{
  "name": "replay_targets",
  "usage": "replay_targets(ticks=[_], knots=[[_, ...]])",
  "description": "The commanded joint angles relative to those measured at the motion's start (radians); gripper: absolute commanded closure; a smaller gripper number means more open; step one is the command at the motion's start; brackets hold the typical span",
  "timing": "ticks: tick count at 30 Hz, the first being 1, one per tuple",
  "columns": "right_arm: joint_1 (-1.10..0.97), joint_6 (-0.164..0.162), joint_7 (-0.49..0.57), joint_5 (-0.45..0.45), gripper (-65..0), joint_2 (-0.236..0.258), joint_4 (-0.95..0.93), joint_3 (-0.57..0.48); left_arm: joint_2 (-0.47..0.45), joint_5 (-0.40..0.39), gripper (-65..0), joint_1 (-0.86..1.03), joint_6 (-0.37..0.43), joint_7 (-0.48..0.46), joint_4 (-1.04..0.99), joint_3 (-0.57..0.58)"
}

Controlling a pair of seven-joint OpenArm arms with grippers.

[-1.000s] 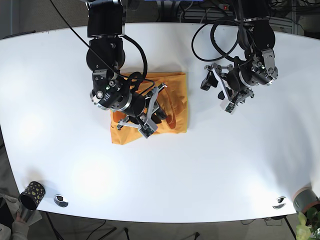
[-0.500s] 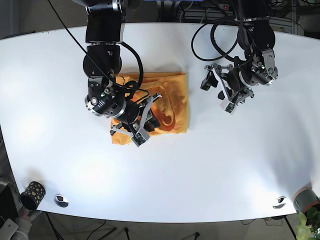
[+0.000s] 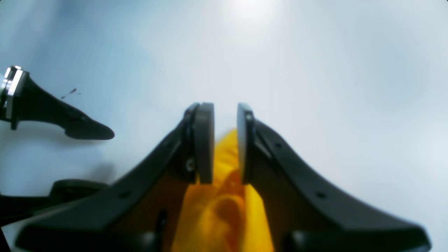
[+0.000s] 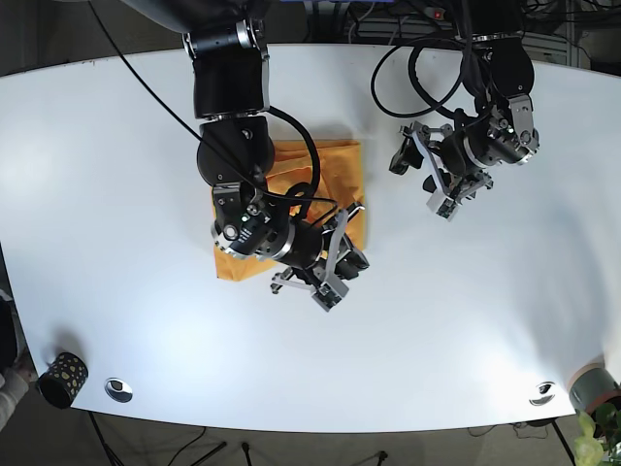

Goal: Fold the T-shirt properly
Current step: 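Pinch and tuck the bundle's loose fabric with the right gripper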

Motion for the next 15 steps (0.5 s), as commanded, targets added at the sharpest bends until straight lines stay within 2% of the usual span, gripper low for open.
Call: replay_targets(ticks=[1, 2, 5, 8, 10, 12, 15], knots=[[0.044, 0.001, 0.040, 0.022, -11.9, -0.007, -0.014, -0.016, -0.002, -0.012, -38.3, -0.012, -0.001, -0.018, 0.014, 0.001], [0.045, 0.001, 0.034, 0.022, -13.5, -0.007, -0.011, -0.014, -0.002, -0.012, -38.3, -0.012, -0.001, -0.018, 0.014, 0.001], [0.038, 0.001, -0.027, 0.022, -24.6, -0.003, 0.067, -0.013, -0.002, -0.012, -38.3, -0.014, -0.001, -0.018, 0.014, 0.001], [-0.013, 0.001, -0.084, 0.021, -38.4, 0.003, 0.185, -0.013, -0.004, -0.011, -38.3, -0.014, -0.001, -0.018, 0.011, 0.001], [-0.047, 0.001, -0.093, 0.018, -44.2, 0.022, 0.256, -0.013, -0.004, -0.011, -38.3, -0.017, -0.001, -0.018, -0.001, 0.001], [-0.090, 0.001, -0.093, 0.015, -46.1, 0.035, 0.305, -0.013, -0.004, -0.012, -38.3, -0.017, -0.001, -0.018, -0.015, 0.001], [-0.137, 0.001, -0.095, 0.015, -44.4, 0.054, 0.336, 0.009, -0.004, -0.012, -38.3, -0.017, -0.001, -0.018, -0.021, 0.001]])
